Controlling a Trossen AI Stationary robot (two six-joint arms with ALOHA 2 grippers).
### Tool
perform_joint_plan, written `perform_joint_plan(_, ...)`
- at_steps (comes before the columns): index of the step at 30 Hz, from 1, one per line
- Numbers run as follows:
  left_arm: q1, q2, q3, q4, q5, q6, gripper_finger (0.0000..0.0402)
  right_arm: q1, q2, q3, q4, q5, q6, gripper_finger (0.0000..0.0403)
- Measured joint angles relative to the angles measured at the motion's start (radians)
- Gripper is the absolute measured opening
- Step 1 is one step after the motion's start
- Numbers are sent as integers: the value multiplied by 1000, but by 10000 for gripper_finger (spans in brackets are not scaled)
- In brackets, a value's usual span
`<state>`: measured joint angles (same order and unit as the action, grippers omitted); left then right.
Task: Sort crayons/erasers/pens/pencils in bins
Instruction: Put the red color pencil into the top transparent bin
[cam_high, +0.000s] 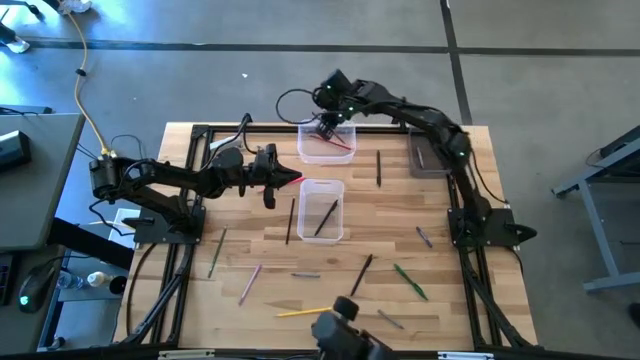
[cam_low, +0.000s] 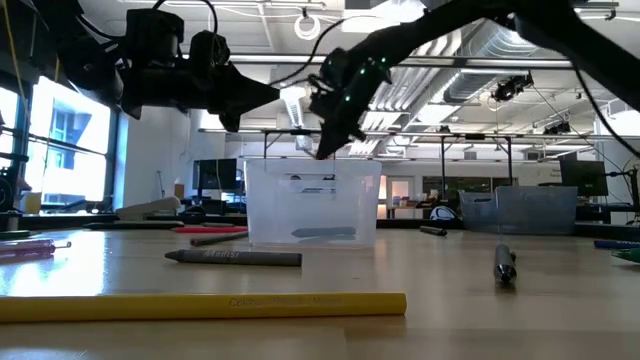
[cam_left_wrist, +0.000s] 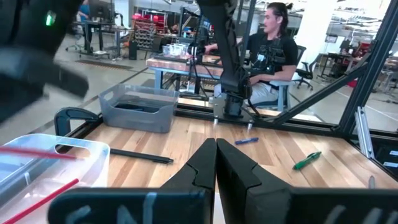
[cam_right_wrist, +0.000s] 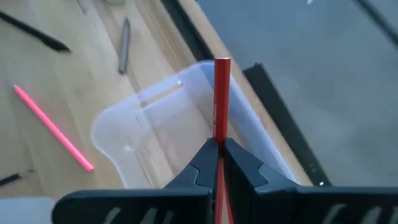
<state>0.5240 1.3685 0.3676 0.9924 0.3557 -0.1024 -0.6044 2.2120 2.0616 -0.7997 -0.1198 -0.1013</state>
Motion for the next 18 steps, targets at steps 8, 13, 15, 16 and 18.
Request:
perform_joint_plan(8,-1,0,0,0,0,0,0,-2,114,25,-21,-33,-16,4)
perform_joint_plan(13,-1,0,0,0,0,0,0,-2,133,25,-12,-55,-47,4)
perform_joint_plan(15,-1,0,0,0,0,0,0,-2,134,25,-12,-55,-54,7)
perform_joint_plan(16,-1,0,0,0,0,0,0,-2,134,25,-11,-55,-56,12)
perform_joint_plan(18,-1,0,0,0,0,0,0,-2,134,25,-12,-55,-57,26)
